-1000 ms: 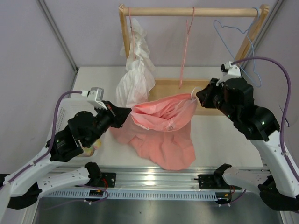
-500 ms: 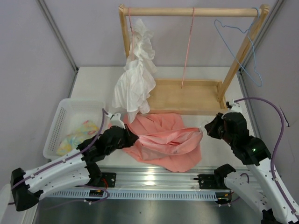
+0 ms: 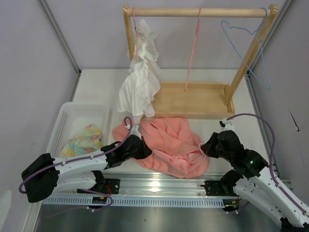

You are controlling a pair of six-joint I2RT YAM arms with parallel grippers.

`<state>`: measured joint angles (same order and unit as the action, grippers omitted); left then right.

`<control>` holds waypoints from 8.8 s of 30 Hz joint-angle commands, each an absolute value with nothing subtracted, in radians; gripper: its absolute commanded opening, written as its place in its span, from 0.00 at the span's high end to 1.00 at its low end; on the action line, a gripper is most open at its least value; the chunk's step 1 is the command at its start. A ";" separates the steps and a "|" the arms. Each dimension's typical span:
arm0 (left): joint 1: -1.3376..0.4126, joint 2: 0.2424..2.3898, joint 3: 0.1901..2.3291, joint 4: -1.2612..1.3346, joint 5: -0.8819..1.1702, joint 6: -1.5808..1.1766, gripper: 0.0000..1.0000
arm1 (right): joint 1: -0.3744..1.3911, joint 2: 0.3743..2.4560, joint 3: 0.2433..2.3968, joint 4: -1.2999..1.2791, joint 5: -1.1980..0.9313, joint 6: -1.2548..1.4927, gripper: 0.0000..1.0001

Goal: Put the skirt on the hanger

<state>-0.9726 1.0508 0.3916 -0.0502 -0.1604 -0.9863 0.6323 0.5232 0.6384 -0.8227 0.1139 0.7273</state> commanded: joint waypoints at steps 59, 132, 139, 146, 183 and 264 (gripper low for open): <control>-1.557 1.384 0.790 -0.724 -0.456 -1.086 0.81 | 0.937 0.698 0.799 -0.753 0.416 0.830 1.00; -1.387 1.161 0.601 -0.279 -0.385 -0.844 1.00 | 1.143 0.908 0.873 -0.666 0.518 0.810 1.00; -1.390 1.334 0.629 -0.376 -0.457 -0.957 1.00 | 1.273 0.976 0.871 -0.667 0.580 0.885 1.00; -1.446 1.328 0.632 -0.354 -0.480 -0.945 0.77 | 1.338 1.008 0.887 -0.672 0.601 0.910 1.00; -1.546 1.336 0.675 -0.356 -0.482 -0.937 0.51 | 1.440 1.103 0.942 -0.704 0.675 0.966 1.00; -1.264 0.604 1.035 -0.322 -0.442 -0.503 1.00 | 0.456 0.977 1.542 -0.776 0.362 0.440 1.00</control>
